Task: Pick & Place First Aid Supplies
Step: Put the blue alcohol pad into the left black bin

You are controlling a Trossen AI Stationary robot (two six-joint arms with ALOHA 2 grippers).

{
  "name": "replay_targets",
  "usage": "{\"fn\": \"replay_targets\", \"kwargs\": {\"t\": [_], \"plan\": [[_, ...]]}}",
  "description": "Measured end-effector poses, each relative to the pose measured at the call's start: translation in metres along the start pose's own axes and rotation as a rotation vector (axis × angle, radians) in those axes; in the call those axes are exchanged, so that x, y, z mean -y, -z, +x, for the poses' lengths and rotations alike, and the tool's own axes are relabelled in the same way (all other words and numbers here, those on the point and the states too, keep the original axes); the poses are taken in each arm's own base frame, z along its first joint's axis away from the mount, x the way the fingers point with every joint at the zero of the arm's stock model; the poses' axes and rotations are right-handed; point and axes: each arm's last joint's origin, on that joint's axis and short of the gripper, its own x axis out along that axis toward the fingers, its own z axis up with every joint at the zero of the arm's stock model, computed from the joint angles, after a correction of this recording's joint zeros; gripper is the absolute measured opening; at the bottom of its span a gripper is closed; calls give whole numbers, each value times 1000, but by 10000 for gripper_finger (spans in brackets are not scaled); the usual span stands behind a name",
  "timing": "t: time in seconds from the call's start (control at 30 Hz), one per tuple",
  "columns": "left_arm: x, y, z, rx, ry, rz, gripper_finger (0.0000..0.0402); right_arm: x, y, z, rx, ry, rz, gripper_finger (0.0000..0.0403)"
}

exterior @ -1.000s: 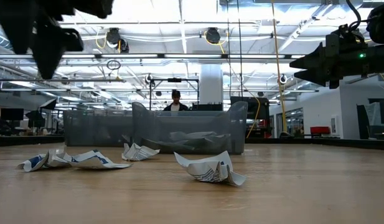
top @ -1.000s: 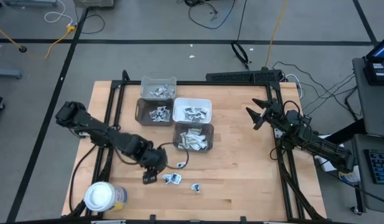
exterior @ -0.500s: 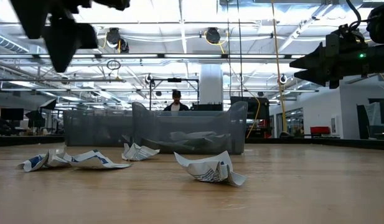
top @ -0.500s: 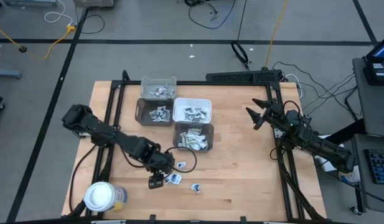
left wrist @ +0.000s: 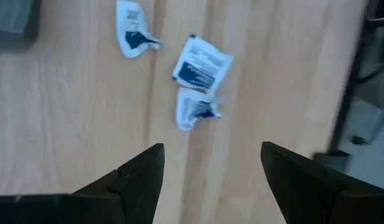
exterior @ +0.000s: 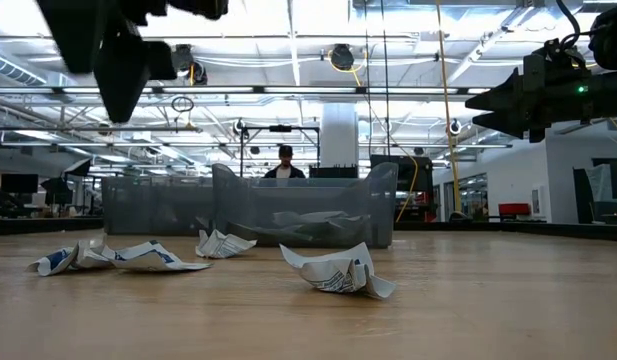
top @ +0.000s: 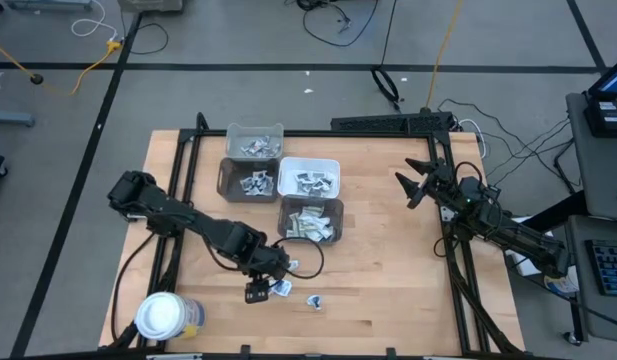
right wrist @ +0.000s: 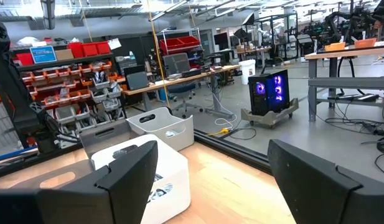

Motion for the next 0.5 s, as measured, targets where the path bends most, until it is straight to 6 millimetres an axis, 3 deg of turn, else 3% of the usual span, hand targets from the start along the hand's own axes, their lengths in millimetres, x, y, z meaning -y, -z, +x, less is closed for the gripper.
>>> {"fn": "replay_targets", "kwargs": {"t": [0.5], "plan": [[5, 0, 75, -119, -149, 6, 271, 0, 0, 0, 0, 0, 0, 297]]}}
